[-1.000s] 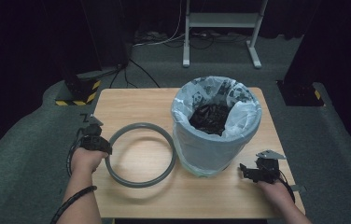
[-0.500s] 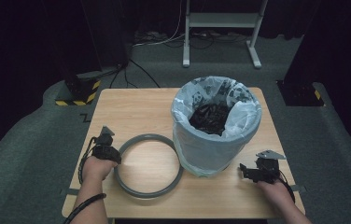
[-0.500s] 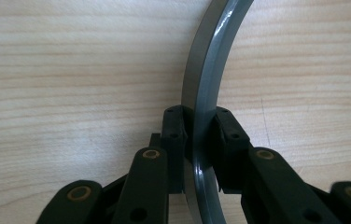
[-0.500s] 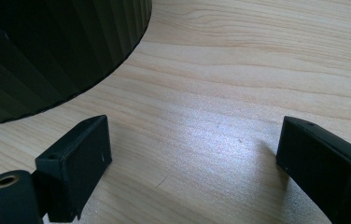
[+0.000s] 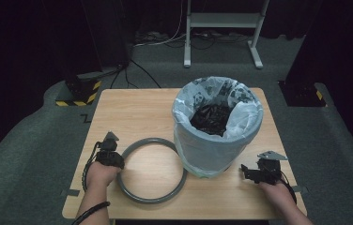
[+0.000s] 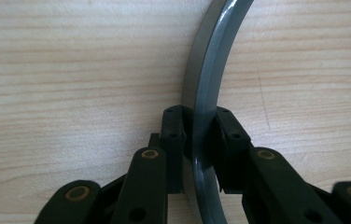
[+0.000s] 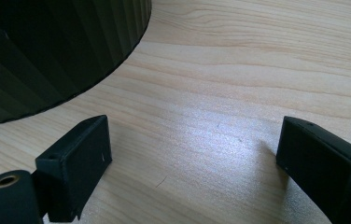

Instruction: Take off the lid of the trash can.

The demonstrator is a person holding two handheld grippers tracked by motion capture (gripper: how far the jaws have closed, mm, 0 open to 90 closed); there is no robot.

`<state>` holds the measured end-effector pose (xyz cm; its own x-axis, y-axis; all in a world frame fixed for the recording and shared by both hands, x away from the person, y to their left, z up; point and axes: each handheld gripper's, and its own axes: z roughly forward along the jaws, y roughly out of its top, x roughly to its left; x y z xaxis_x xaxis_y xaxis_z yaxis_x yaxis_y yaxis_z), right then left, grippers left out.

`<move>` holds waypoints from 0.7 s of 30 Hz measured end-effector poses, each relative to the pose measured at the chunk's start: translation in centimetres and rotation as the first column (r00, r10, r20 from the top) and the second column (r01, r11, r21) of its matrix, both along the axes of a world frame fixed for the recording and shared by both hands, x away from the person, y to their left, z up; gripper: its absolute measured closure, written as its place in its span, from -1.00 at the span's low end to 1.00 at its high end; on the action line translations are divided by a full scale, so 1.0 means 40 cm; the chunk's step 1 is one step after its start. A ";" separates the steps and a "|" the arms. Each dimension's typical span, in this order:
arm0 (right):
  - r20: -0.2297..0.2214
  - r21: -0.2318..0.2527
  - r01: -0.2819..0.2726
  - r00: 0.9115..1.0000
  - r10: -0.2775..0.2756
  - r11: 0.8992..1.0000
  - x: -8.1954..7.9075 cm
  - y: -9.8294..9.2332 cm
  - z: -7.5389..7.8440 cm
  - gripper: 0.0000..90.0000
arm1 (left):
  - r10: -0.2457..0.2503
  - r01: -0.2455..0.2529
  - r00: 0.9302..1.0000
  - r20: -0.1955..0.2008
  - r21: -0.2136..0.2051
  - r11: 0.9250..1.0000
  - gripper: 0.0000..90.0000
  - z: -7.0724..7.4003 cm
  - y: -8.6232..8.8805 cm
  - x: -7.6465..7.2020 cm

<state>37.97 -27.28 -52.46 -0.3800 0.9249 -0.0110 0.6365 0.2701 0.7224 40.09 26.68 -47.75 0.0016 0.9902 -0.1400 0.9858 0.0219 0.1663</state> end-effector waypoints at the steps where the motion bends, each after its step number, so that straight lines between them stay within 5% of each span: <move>1: 0.001 0.000 -0.001 1.000 0.001 1.000 0.000 0.000 0.000 -0.78 | -0.005 0.005 1.000 -0.009 0.002 1.000 0.67 -0.004 0.001 -0.002; 8: 0.000 0.001 0.001 1.000 -0.001 1.000 -0.001 0.000 0.000 -0.78 | 0.002 -0.002 1.000 0.009 0.025 1.000 0.65 -0.013 -0.009 -0.008; 14: -0.001 0.001 0.002 1.000 -0.002 1.000 -0.001 0.000 0.000 -0.78 | -0.015 0.014 0.999 0.032 0.031 0.999 0.30 -0.014 -0.022 -0.007; 21: -0.001 0.001 0.000 1.000 0.000 1.000 0.000 0.000 0.000 -0.78 | -0.054 0.051 0.992 0.111 0.035 0.998 -0.07 0.012 -0.035 -0.001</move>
<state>37.95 -27.29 -52.45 -0.3796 0.9251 -0.0098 0.6374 0.2692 0.7219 40.04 25.27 -47.27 0.0673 0.9923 -0.1042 0.9608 -0.0363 0.2749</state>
